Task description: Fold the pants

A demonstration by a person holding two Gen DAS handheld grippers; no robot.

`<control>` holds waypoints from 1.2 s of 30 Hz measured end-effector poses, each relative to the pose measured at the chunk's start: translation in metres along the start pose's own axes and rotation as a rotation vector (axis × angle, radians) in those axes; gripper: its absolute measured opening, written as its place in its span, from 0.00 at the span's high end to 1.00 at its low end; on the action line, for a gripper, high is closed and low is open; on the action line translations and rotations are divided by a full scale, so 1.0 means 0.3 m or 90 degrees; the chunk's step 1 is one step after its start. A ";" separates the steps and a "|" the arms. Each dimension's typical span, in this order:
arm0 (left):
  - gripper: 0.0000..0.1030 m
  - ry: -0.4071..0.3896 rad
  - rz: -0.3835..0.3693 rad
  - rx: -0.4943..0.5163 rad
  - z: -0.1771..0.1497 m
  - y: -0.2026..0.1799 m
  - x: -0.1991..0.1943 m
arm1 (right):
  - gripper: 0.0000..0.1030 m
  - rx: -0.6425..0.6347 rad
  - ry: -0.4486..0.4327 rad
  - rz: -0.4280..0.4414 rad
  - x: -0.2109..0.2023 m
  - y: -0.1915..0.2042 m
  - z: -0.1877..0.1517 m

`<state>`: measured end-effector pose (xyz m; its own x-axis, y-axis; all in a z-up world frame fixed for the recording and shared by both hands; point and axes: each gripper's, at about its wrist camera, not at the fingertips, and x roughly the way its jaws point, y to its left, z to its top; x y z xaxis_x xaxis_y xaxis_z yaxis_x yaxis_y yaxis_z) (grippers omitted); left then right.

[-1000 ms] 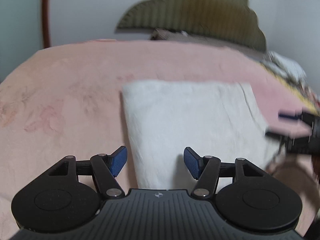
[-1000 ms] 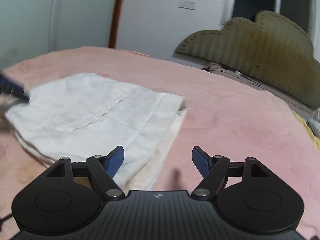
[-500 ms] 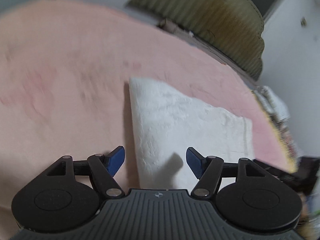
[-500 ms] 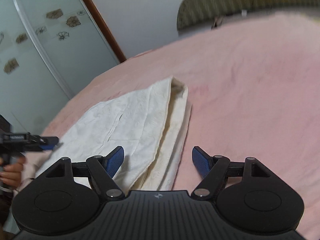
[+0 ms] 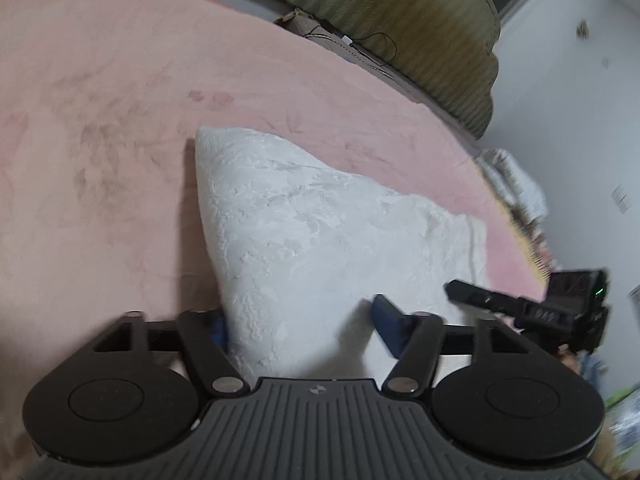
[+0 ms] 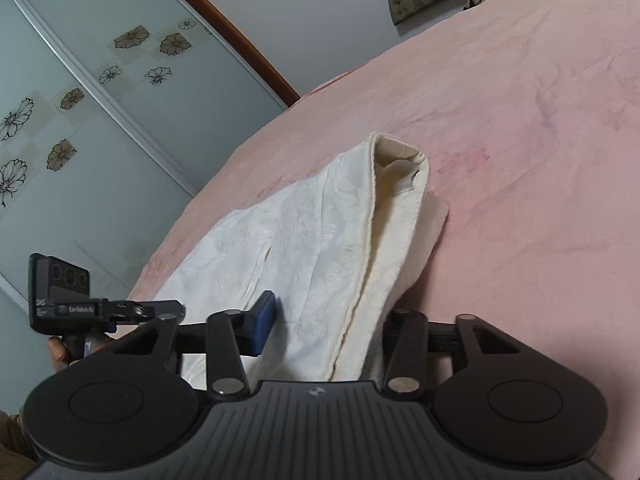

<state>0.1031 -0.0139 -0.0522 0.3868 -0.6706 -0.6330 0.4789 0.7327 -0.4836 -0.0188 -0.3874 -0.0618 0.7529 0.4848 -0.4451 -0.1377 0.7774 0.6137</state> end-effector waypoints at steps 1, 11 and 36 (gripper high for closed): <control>0.49 -0.004 0.016 0.019 -0.005 -0.011 -0.001 | 0.63 -0.001 -0.004 -0.002 -0.004 0.007 -0.006; 0.81 -0.075 0.127 0.162 -0.065 -0.148 -0.049 | 0.75 -0.056 -0.047 -0.043 -0.044 0.134 -0.032; 0.84 -0.211 0.300 0.266 0.090 -0.220 -0.166 | 0.78 -0.199 -0.079 -0.040 0.172 0.378 0.252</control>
<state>0.0734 -0.0320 0.0275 0.8144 -0.3426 -0.4683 0.4387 0.8918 0.1105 0.0532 -0.3047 0.0341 0.8363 0.3947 -0.3804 -0.2647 0.8985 0.3502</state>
